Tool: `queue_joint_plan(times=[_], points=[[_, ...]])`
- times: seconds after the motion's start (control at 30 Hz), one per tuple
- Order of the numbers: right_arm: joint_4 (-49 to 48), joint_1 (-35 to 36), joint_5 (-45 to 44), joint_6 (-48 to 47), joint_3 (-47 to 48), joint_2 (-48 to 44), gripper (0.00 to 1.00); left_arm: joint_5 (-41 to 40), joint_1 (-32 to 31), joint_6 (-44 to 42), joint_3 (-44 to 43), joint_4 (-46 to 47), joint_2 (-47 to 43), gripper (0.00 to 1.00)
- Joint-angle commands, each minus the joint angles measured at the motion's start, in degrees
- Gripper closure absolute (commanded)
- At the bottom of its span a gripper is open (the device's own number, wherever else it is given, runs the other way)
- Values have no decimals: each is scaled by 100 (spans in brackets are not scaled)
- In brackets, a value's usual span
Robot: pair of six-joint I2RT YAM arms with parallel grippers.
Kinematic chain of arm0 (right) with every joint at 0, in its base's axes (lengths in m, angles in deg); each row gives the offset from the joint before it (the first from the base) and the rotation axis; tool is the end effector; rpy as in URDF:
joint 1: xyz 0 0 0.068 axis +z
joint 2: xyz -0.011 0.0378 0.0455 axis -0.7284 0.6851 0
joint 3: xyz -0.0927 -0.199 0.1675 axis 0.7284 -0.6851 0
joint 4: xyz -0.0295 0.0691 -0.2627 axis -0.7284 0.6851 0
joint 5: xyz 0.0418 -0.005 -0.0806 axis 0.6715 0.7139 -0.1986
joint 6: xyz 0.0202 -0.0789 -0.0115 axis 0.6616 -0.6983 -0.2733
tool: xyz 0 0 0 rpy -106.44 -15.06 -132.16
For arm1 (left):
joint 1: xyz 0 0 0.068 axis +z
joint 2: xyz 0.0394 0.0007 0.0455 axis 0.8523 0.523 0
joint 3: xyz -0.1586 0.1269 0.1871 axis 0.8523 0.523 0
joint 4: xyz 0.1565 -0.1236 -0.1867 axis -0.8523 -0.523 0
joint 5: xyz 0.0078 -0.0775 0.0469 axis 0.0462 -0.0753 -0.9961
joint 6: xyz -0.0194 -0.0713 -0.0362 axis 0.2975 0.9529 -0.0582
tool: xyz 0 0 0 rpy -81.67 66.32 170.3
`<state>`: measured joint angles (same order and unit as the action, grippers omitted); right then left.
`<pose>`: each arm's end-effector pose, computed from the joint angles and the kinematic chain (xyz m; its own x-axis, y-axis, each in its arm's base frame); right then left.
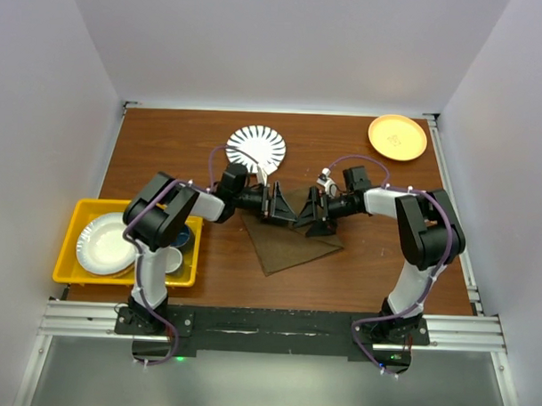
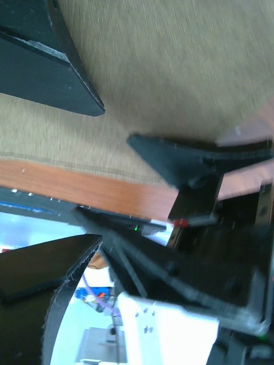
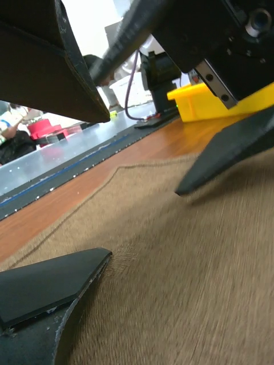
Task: Fold the napkin into a case and place the utensils inside
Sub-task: Smooth out the upper triangle-folded napkin at the center of the board.
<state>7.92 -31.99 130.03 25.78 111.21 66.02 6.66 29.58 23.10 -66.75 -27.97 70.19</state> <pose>0.3189 0.1456 0.1058 -0.9913 -0.0456 -0.1231 -0.1294 0.4989 0.8569 0.3302 -0.2495 0.1082 -0.9566 0.0285 -0.2902 0.2877 0.2547 -0.9232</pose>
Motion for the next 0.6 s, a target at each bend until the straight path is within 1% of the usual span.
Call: queue_joint_plan(times=[0.0,0.1,0.23,0.4,0.57], points=[[-15,-17,-305,-215,-59,181,4,-347,180,158,-7,188,397,11],[319,-70,-621,-549,-6,454,4,-356,470,53,45,-49,564,11],[592,-193,-885,-891,29,639,4,-321,857,-238,186,-428,530,10],[680,-202,-1035,-1024,-58,613,4,-277,1332,-597,230,-832,416,10],[733,-202,-1079,-1068,-59,586,4,-251,1622,-669,265,-956,442,10]])
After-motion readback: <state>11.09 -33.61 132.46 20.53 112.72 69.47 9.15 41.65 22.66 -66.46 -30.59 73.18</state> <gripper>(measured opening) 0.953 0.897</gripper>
